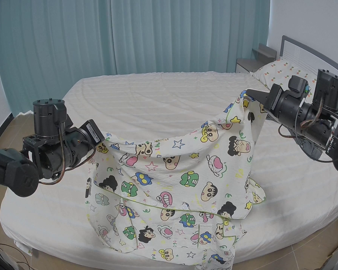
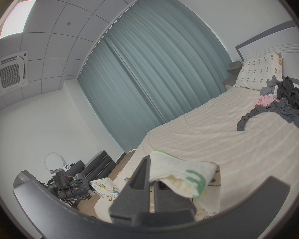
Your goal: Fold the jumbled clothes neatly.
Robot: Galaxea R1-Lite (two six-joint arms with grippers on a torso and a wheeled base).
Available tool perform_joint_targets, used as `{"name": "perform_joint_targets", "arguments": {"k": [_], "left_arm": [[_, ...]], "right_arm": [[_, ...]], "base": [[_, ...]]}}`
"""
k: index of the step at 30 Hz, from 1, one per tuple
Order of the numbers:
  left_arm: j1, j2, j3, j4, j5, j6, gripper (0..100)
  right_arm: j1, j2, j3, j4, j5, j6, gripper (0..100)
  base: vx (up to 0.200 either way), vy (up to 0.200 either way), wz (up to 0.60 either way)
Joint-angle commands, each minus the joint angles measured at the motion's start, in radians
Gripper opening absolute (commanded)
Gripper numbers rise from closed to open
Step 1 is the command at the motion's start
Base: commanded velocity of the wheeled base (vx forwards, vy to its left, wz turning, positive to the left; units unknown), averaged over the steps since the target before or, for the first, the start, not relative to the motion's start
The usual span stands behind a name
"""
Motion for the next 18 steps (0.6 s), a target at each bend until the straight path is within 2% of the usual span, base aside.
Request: {"name": "perform_joint_targets", "arguments": {"k": [1, 4, 11, 18], "left_arm": [[0.029, 0.115, -0.055, 0.0, 0.052, 0.006, 0], [0.042, 0.174, -0.075, -0.003, 0.081, 0.023, 0], [0.064, 0.282, -0.121, -0.002, 0.081, 0.032, 0], [0.147, 0.414, -0.251, 0.006, 0.093, 0.079, 0]], "right_arm": [[-0.008, 0.162, -0.077, -0.041, -0.008, 0.0, 0], [-0.007, 0.265, -0.113, -0.102, -0.021, 0.0, 0], [-0.007, 0.409, -0.177, -0.138, -0.025, 0.003, 0], [-0.007, 0.566, -0.294, -0.141, -0.041, 0.012, 0]], "base": [[0.2, 0.0, 0.0], [0.2, 0.0, 0.0], [0.0, 0.0, 0.0], [0.0, 0.0, 0.0]]}}
